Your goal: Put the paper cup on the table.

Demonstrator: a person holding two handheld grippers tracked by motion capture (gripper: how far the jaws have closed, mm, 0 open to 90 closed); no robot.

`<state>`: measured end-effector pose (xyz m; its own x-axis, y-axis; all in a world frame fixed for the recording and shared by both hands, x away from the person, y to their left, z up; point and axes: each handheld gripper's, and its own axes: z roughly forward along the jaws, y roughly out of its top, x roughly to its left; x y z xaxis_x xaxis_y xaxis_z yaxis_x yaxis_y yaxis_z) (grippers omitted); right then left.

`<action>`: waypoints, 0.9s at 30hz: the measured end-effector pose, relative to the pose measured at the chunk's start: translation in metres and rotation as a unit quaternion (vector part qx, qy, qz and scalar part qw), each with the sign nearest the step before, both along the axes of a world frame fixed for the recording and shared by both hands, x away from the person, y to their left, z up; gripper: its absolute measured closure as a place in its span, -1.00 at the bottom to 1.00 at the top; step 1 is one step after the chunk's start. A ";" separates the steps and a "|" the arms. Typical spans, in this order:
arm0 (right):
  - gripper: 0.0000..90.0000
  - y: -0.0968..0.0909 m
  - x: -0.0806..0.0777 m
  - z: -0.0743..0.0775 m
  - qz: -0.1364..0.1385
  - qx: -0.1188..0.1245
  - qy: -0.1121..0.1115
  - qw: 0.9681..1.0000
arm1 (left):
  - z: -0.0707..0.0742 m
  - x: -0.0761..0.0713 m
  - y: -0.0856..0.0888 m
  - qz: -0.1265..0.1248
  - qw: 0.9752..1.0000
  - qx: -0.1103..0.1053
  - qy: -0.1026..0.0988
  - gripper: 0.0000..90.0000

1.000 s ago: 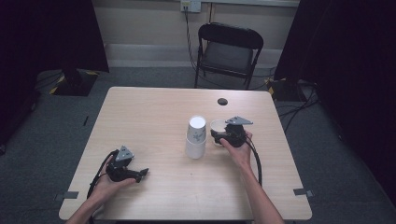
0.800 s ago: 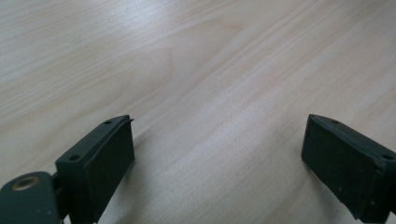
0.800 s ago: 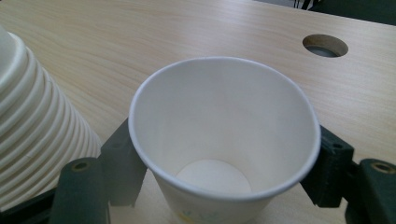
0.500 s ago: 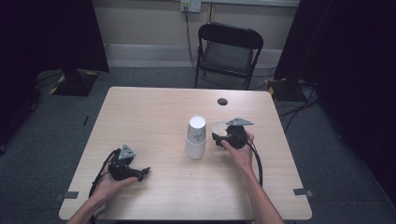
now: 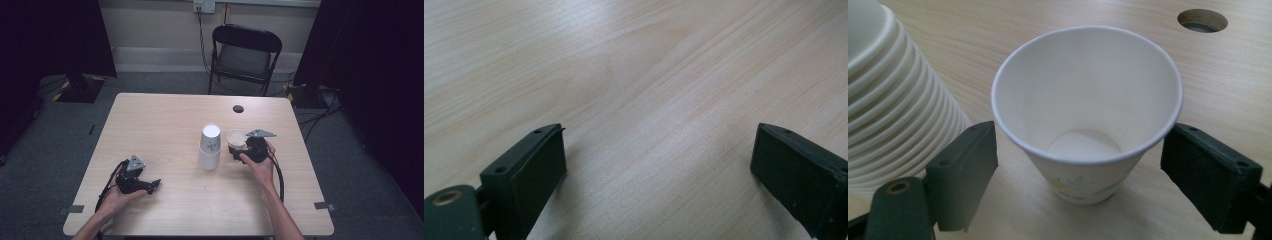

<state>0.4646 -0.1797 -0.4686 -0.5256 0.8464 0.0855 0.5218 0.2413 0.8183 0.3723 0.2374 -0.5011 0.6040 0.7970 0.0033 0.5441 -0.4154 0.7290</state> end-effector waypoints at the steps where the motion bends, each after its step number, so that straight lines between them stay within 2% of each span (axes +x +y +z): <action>1: -0.67 -0.001 -0.002 0.000 0.001 0.004 0.000 1.000 | 0.000 -0.001 -0.001 0.004 1.000 -0.003 0.001 -0.83; 7: -0.67 -0.005 -0.014 0.007 0.005 0.001 -0.007 1.000 | 0.000 -0.001 -0.001 0.004 1.000 -0.001 0.000 -0.83; 10: -0.67 -0.010 -0.020 0.011 0.002 0.010 -0.012 1.000 | 0.000 -0.001 -0.001 0.004 1.000 -0.002 0.000 -0.83; 12: -0.67 -0.014 -0.024 0.013 0.006 0.003 -0.010 1.000 | 0.000 -0.001 -0.001 0.004 1.000 -0.001 0.000 -0.82; 20: -0.67 -0.027 -0.037 0.022 0.006 0.000 -0.011 1.000 | 0.000 -0.001 -0.001 0.004 1.000 -0.002 0.000 -0.82; 23: -0.67 -0.034 -0.048 0.026 0.003 -0.012 -0.016 1.000 | 0.000 -0.001 -0.001 0.004 1.000 -0.002 0.000 -0.82; 27: -0.67 -0.043 -0.059 0.027 0.002 -0.010 -0.015 1.000 | 0.000 -0.001 -0.001 0.000 1.000 -0.001 0.000 -0.82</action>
